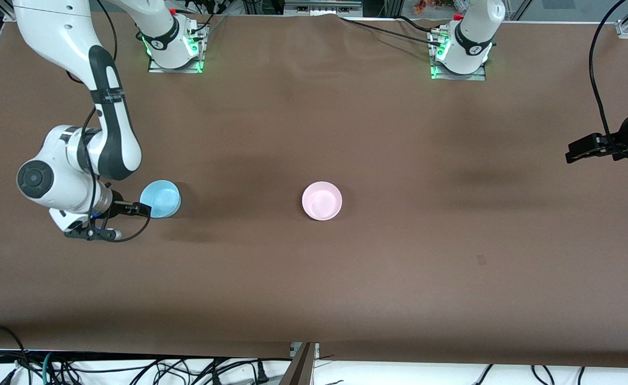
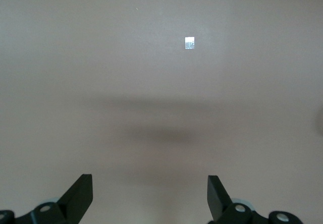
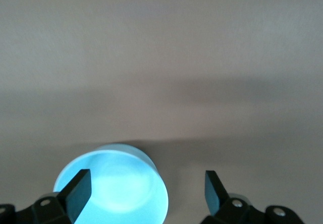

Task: Stack pink and blue bowls on white bowl
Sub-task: 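Lower the right gripper onto the blue bowl rim and grasp it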

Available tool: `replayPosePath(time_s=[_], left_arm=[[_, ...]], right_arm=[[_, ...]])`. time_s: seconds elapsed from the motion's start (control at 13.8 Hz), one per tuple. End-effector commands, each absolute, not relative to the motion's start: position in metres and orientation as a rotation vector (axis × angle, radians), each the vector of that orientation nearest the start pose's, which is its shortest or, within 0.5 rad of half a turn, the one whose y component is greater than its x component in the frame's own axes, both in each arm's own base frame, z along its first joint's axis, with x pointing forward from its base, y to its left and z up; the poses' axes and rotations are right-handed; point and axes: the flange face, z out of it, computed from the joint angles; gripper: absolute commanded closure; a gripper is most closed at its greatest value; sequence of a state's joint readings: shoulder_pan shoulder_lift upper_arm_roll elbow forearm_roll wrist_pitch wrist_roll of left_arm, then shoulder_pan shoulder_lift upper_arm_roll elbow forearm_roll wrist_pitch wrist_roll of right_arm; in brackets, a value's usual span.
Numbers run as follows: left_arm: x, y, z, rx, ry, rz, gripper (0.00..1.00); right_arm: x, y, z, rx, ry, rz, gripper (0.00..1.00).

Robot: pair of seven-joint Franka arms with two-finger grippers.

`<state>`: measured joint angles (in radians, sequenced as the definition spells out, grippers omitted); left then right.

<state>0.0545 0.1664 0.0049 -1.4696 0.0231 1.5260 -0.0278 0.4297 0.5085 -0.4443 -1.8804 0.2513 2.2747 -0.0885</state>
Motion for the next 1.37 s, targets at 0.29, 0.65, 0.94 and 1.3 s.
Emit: replayPosePath(time_s=[0.29,0.65,0.94,1.3], left_arm=[[0.606,0.039,0.583,-3.106,-0.118,0.146,0.0],[0.606,0.039,0.582,-3.106,-0.12,0.147,0.0],[0.606,0.039,0.582,-3.106,-0.12,0.147,0.0],[0.606,0.039,0.582,-3.108,-0.117,0.147,0.0]], right_arm=[[0.566,0.01,0.238,-3.127,-0.028,0.026,0.01],[0.56,0.006,0.226,-3.144,-0.08,-0.015,0.01],[0.56,0.003,0.218,-3.158,-0.099,-0.04,0.01],[0.559,0.0,0.203,-3.183,-0.1,-0.068,0.03]])
